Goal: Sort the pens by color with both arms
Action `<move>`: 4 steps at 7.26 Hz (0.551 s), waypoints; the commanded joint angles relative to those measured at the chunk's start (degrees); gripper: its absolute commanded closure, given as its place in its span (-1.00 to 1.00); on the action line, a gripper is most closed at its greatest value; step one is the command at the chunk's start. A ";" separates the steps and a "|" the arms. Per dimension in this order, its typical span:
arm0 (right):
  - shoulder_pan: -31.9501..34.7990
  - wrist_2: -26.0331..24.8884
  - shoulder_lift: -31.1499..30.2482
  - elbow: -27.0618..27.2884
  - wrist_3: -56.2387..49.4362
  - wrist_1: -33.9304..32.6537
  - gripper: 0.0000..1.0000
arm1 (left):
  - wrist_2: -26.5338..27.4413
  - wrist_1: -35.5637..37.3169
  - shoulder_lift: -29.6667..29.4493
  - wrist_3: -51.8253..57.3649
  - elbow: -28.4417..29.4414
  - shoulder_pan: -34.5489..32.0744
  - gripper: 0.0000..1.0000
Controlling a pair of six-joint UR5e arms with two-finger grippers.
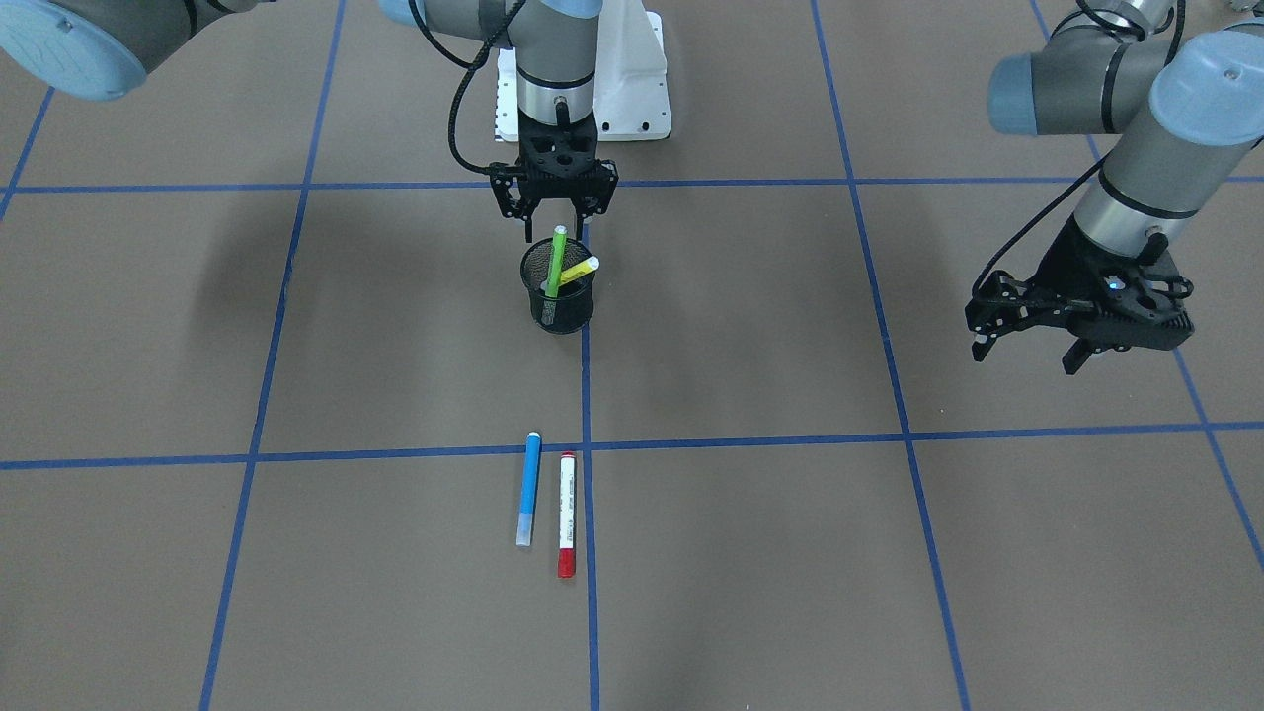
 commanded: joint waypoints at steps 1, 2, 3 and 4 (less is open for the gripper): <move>-0.13 -1.87 -0.16 -0.09 -1.07 0.00 0.20 | 0.00 0.02 0.05 -0.07 -0.14 -0.09 -1.00; -1.09 -4.49 0.02 -0.10 -3.25 -0.09 0.19 | 0.00 0.02 0.05 -0.07 -0.32 -0.09 -1.00; -2.49 -6.87 -0.24 -0.18 -3.36 0.00 0.19 | 0.00 0.02 0.14 -0.07 -0.40 -0.09 -1.00; -2.68 -7.33 0.10 -0.18 -3.36 -0.09 0.21 | 0.00 -0.07 0.40 -0.07 -0.41 -0.09 -1.00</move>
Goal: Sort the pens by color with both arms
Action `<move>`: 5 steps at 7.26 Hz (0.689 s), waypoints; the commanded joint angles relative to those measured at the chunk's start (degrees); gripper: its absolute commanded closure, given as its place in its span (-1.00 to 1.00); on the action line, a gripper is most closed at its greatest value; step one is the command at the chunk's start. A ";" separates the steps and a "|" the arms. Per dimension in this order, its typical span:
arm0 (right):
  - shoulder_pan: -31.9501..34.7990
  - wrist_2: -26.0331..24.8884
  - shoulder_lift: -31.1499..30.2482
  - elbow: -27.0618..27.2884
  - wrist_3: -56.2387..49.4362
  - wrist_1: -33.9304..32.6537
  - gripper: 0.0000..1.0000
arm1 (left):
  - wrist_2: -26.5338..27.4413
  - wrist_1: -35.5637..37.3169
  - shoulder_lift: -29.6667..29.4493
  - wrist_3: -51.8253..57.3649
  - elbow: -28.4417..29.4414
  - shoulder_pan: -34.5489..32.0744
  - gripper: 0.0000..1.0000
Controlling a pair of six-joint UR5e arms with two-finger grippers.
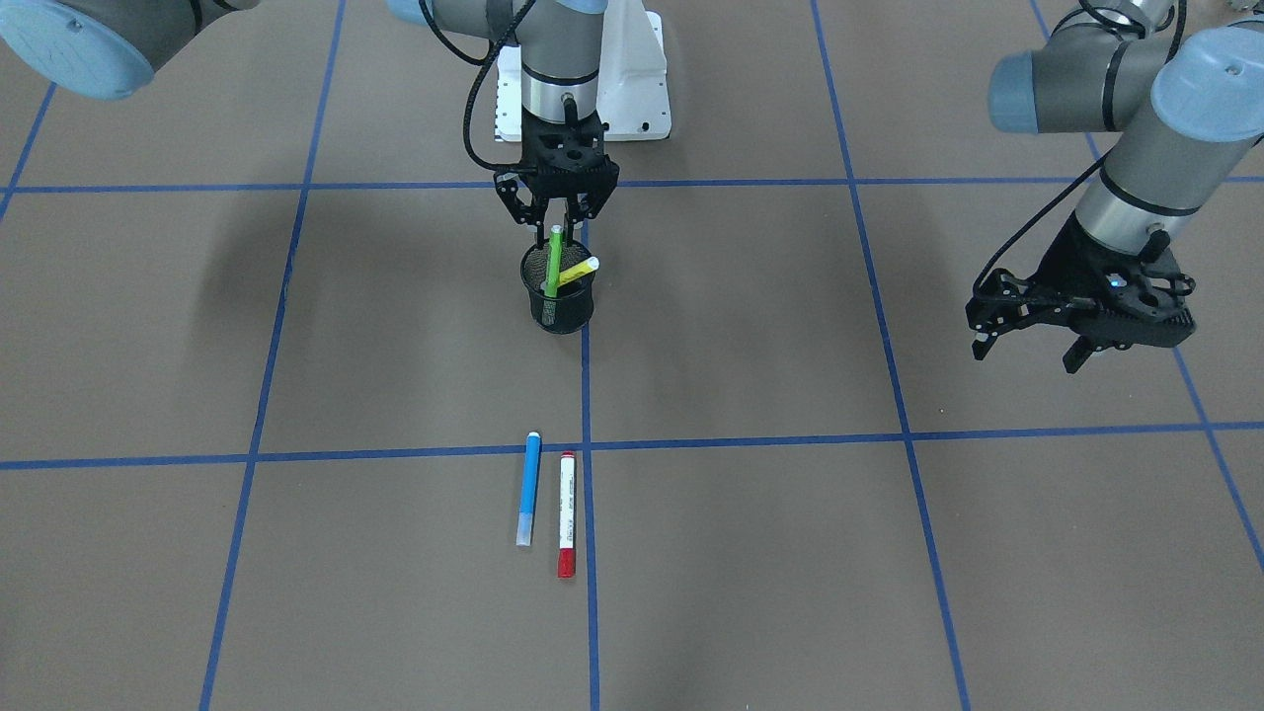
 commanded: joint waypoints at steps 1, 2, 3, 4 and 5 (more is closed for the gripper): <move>-0.74 -1.55 -0.09 0.12 -0.41 -0.06 0.51 | 0.00 -0.07 0.23 0.00 -0.06 0.00 -1.00; -0.74 -1.55 -0.09 0.21 -0.41 -0.40 1.00 | 0.00 -0.07 0.23 0.00 -0.06 0.00 -1.00; -0.74 -1.98 -0.26 0.48 -0.50 -0.75 1.00 | 0.00 -0.07 0.23 0.00 -0.14 0.00 -1.00; -0.57 -2.07 0.08 0.91 -0.85 -0.93 1.00 | 0.00 -0.07 0.23 -0.09 -0.14 0.00 -1.00; -0.22 -3.21 0.09 3.09 -1.55 -2.41 1.00 | 0.00 -0.15 0.14 -0.09 -0.14 0.00 -1.00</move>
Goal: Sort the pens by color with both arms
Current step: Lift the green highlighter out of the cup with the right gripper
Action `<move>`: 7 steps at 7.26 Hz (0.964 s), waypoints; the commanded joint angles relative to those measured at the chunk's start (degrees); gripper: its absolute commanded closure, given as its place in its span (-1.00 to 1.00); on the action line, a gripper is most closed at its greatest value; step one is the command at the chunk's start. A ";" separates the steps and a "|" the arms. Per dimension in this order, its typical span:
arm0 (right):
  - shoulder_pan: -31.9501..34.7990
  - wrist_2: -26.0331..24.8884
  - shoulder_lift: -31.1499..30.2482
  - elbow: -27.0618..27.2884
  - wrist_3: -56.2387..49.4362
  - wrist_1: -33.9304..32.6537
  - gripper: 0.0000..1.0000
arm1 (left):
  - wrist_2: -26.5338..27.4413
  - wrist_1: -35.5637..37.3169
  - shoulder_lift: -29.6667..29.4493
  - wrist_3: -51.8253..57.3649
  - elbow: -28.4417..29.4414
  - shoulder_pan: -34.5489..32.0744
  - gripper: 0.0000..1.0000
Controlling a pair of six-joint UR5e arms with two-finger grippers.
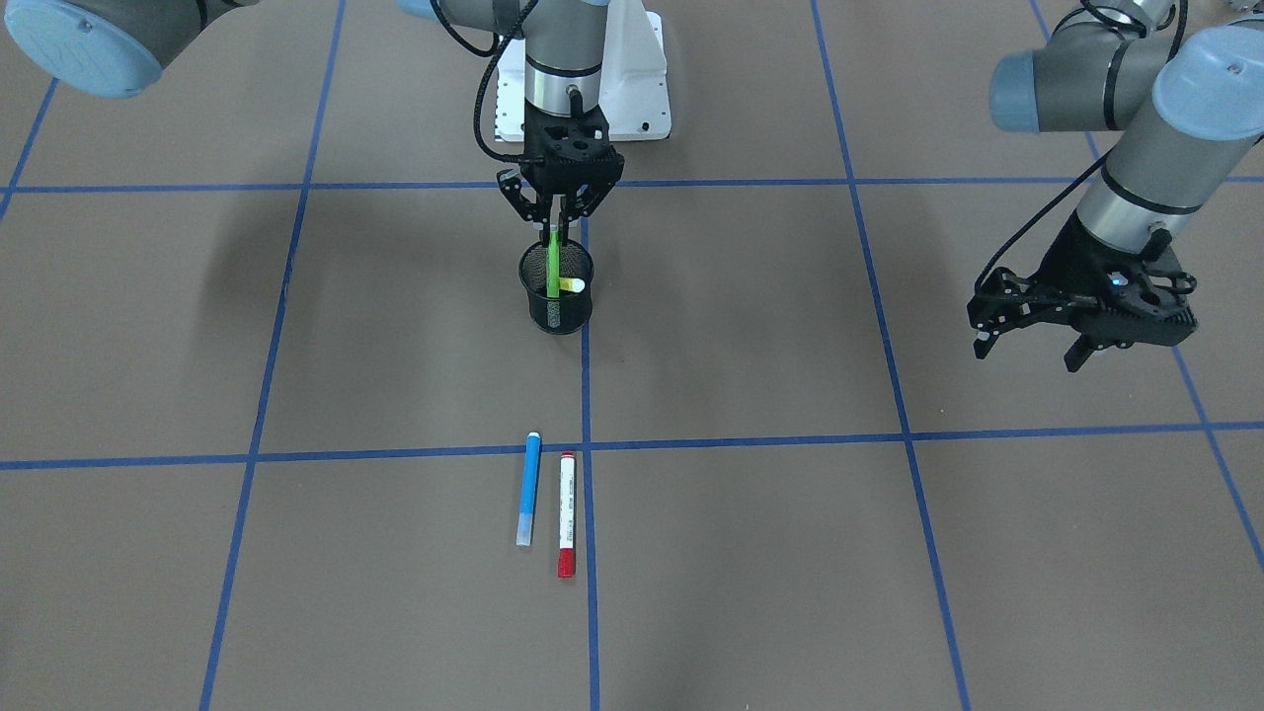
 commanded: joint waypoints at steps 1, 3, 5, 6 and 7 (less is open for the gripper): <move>1.63 -1.22 0.40 6.24 -2.76 -4.91 1.00 | 0.00 -0.07 -0.16 -1.16 -0.02 0.17 -1.00; 4.44 -2.97 4.50 9.01 -2.95 -9.93 1.00 | -0.09 -0.24 -0.51 -3.46 -0.02 0.44 -1.00; 6.30 -6.90 6.46 8.49 -2.95 -9.61 1.00 | -0.09 -0.33 -0.51 -3.46 -0.02 0.35 -1.00; 7.08 -9.46 6.64 6.48 -3.13 -6.82 1.00 | -0.09 -0.33 -0.42 -3.46 -0.10 0.35 -1.00; 7.35 -10.36 6.81 0.20 -2.95 2.00 1.00 | -0.09 -0.33 -0.25 -3.46 -0.19 0.26 -1.00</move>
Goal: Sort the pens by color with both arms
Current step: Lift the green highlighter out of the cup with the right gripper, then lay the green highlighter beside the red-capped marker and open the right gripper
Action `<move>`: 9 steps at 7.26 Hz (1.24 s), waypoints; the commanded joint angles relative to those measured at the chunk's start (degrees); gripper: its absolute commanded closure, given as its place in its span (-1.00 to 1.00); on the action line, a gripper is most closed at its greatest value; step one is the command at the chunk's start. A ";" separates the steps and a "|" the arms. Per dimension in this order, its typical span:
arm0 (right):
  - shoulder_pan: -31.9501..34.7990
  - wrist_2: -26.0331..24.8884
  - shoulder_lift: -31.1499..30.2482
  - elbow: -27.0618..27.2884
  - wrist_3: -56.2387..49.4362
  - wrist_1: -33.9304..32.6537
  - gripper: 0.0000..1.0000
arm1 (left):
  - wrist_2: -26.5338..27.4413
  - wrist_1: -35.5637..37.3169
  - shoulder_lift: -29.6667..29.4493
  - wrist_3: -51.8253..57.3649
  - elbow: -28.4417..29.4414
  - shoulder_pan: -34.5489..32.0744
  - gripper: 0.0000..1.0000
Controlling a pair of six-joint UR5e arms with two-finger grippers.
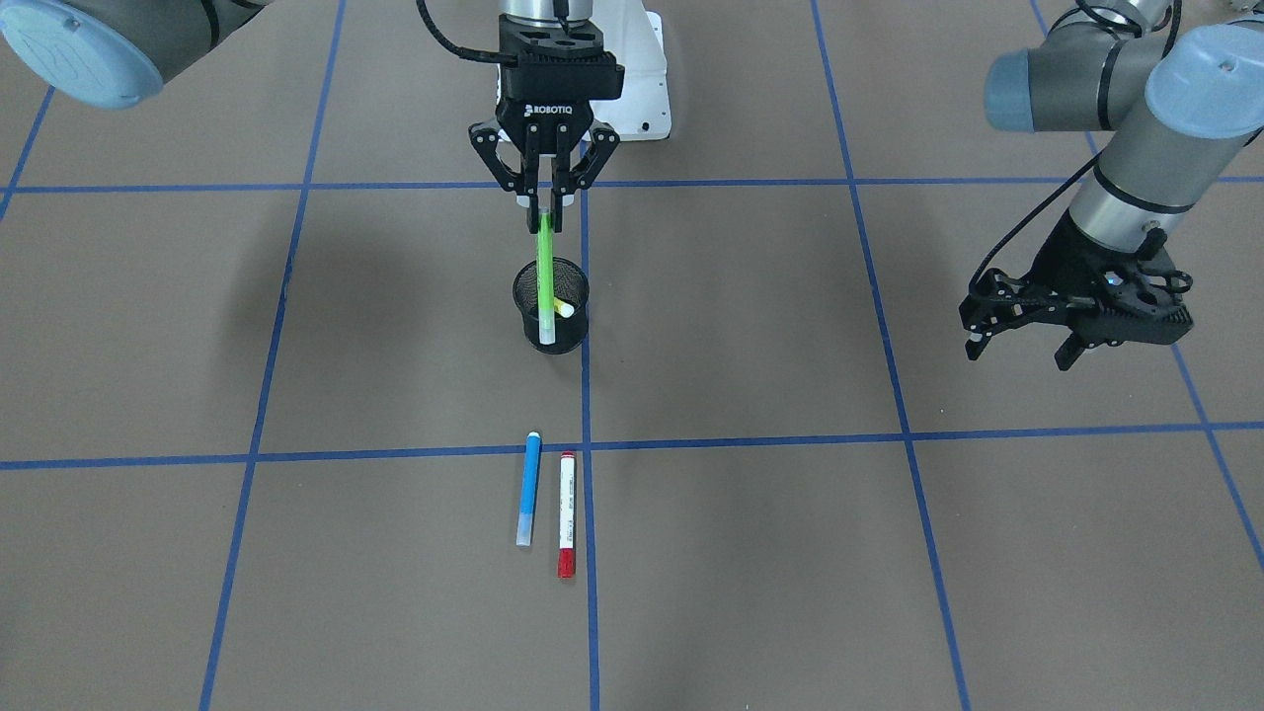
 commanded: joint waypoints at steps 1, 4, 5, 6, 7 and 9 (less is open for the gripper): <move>0.93 -4.28 3.03 -14.19 0.16 14.52 1.00 | 0.00 -0.01 0.33 -0.01 -0.53 -0.16 -1.00; 5.32 -5.26 13.75 -40.12 0.16 29.73 1.00 | 0.00 0.26 0.77 -0.10 -1.59 -0.16 -1.00; 5.33 -6.23 13.52 -45.95 0.07 35.27 1.00 | 0.00 0.26 0.78 -0.10 -1.59 -0.16 -1.00; 5.33 -6.32 13.52 -47.49 0.07 36.63 1.00 | 0.00 0.26 0.78 -0.10 -1.59 -0.16 -1.00; 5.15 -6.24 13.43 -48.72 0.07 36.91 1.00 | 0.00 0.43 0.78 -0.10 -2.11 -0.16 -1.00; 5.24 -5.80 13.43 -49.26 -0.37 37.00 1.00 | 0.09 0.43 0.78 -0.19 -2.38 -0.16 -1.00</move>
